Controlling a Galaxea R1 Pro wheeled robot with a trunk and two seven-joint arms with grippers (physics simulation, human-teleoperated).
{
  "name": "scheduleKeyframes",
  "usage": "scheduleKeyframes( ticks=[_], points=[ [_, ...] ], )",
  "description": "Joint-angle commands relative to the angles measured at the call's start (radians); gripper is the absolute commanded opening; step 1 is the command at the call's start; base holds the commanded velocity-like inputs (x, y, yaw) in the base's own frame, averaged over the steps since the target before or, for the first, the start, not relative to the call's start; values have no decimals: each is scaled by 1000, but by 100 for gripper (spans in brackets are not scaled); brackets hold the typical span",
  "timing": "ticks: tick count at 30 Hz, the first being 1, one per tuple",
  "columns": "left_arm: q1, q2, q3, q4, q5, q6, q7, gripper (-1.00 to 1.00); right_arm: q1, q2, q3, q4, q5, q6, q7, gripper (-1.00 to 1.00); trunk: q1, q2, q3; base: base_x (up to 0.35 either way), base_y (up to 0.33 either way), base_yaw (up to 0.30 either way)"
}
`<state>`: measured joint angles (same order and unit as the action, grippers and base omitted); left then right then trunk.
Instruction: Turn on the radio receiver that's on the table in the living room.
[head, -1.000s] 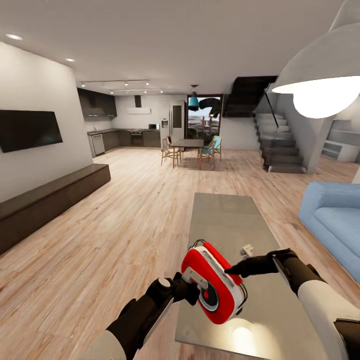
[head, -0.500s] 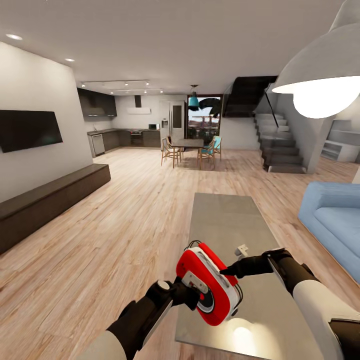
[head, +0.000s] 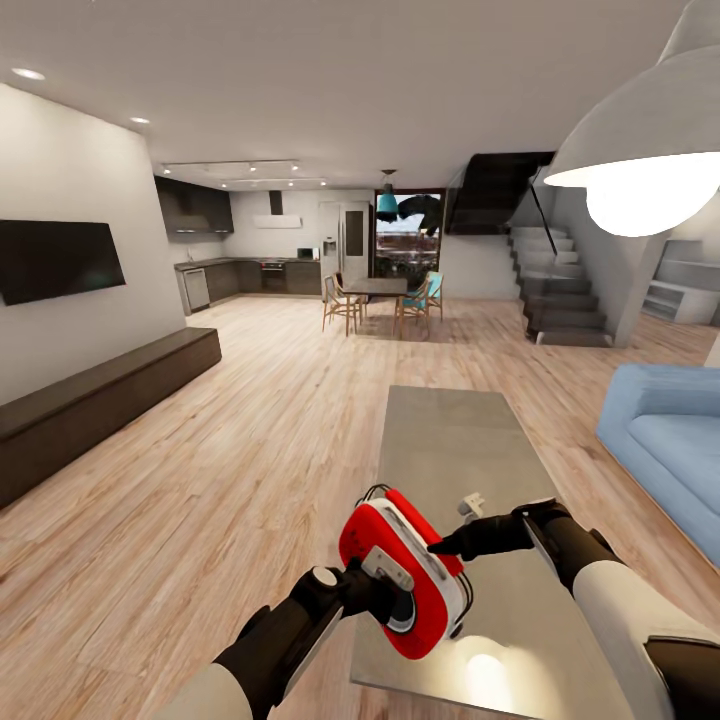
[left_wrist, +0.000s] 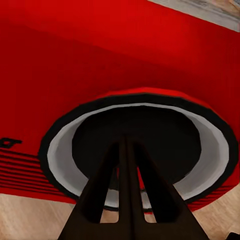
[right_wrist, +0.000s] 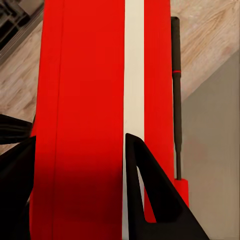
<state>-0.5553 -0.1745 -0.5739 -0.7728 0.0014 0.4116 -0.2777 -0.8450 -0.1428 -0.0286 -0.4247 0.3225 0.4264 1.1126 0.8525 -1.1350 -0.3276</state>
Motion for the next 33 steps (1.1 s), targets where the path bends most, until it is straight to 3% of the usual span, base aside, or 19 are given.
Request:
scheduleKeyframes(
  ticks=[1, 9, 24, 27, 31, 33],
  points=[
    [0, 0, 0, 1, 0, 0, 0, -100, 0, 0, -2, 0, -3, 2, 1, -100, 0, 0, 0, 0, 0, 0],
    [0, 0, 3, 45, -1, -1, 2, -100, 0, 0, -2, 0, -40, 3, 1, -100, 0, 0, 0, 0, 0, 0],
    [0, 0, 12, 57, -5, -9, 20, -100, 0, 0, -3, 0, -39, 3, -15, -100, 0, 0, 0, 0, 0, 0],
    [0, 0, 79, 53, -9, -23, 58, -100, 0, 0, -4, 0, -37, 2, -54, -100, 0, 0, 0, 0, 0, 0],
    [0, 0, 231, 35, -11, -32, 97, -100, 0, 0, -4, 0, -34, 2, -230, -100, 0, 0, 0, 0, 0, 0],
    [0, 0, 280, 21, -11, -32, 122, -100, 0, 0, -5, -1, -34, 2, -266, -100, 0, 0, 0, 0, 0, 0]
  ],
)
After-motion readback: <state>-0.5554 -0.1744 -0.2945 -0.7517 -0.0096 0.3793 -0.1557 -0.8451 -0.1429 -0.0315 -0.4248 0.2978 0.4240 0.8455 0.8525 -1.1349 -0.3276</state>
